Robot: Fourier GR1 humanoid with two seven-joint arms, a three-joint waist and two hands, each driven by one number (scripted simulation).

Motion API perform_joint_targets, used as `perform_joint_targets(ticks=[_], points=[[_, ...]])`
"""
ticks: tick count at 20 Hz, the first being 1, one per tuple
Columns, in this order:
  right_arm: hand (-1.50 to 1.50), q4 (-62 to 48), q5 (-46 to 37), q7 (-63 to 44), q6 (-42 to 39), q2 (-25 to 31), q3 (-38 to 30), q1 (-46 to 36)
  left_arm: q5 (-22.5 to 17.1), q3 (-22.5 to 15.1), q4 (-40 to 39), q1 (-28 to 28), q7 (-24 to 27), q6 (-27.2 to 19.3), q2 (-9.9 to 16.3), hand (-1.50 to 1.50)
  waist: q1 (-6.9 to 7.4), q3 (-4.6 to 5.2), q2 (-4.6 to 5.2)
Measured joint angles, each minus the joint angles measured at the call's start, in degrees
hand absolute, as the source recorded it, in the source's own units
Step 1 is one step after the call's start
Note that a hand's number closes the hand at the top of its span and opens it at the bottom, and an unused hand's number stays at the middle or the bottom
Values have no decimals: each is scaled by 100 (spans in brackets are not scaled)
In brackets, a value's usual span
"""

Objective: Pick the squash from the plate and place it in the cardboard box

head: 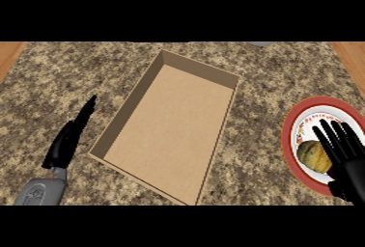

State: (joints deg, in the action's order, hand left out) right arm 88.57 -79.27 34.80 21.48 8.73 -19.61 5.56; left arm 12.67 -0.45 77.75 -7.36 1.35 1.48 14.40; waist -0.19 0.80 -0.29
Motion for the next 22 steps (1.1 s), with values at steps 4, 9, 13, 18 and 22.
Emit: perform_joint_targets(ticks=[4, 9, 13, 18, 22], points=[[-150, -354, -184, -78, 163, -10, 61, -195, 47, 32, -64, -41, 41, 9, -36, 0, -3, 36, -12], [150, -524, -467, -190, 445, -8, 97, -336, 76, 55, -70, -17, 88, 10, -79, 0, -9, 47, -14], [150, -610, -499, -55, 1031, -15, 124, -354, 120, 37, -90, -12, 120, 8, -108, 0, -30, 44, -15], [150, -705, -379, 105, 1646, -39, 95, -358, 140, 34, -88, -18, 136, 2, -158, 0, -53, 56, -22], [150, -635, -85, 264, 2041, -28, 60, -231, 152, 35, -68, -25, 67, 0, -194, 0, -69, 38, -17]])
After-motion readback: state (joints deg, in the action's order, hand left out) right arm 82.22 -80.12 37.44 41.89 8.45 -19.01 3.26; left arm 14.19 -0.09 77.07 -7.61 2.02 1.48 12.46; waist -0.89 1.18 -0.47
